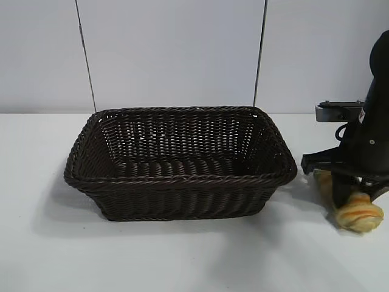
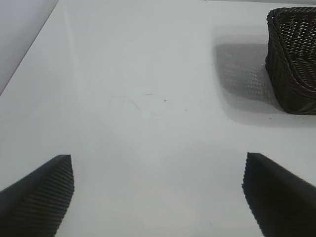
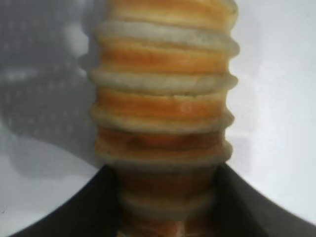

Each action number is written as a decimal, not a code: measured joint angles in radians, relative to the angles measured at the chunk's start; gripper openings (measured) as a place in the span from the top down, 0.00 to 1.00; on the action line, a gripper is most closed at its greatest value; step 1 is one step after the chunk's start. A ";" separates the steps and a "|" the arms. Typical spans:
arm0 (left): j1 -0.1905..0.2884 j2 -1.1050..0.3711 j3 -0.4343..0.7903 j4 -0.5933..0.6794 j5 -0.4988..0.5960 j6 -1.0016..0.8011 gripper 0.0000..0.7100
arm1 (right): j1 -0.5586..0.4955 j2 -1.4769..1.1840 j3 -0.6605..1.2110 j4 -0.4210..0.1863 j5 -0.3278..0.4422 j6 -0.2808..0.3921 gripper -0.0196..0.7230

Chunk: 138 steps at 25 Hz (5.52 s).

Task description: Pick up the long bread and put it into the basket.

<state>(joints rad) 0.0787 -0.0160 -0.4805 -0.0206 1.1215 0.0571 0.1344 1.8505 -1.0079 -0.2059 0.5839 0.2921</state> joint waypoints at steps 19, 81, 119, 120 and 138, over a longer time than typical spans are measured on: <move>0.000 0.000 0.000 0.000 0.000 0.000 0.06 | 0.044 -0.208 -0.311 0.094 0.329 -0.106 0.82; 0.000 0.000 0.000 0.000 0.000 0.000 0.06 | 0.417 0.131 -0.431 0.263 -0.107 -1.253 0.18; 0.000 0.000 0.000 0.000 0.000 0.000 0.06 | -0.283 -0.030 -0.849 -0.010 0.630 -0.214 0.04; 0.000 0.000 0.000 0.000 0.000 0.000 0.06 | -0.300 -0.040 -0.849 0.000 0.633 -0.215 0.04; 0.000 0.000 0.000 0.000 0.000 0.000 0.06 | -0.339 -0.603 -0.715 0.150 0.675 -0.261 0.04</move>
<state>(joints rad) 0.0787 -0.0160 -0.4805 -0.0206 1.1215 0.0571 -0.2046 1.2473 -1.7230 -0.0562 1.2586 0.0313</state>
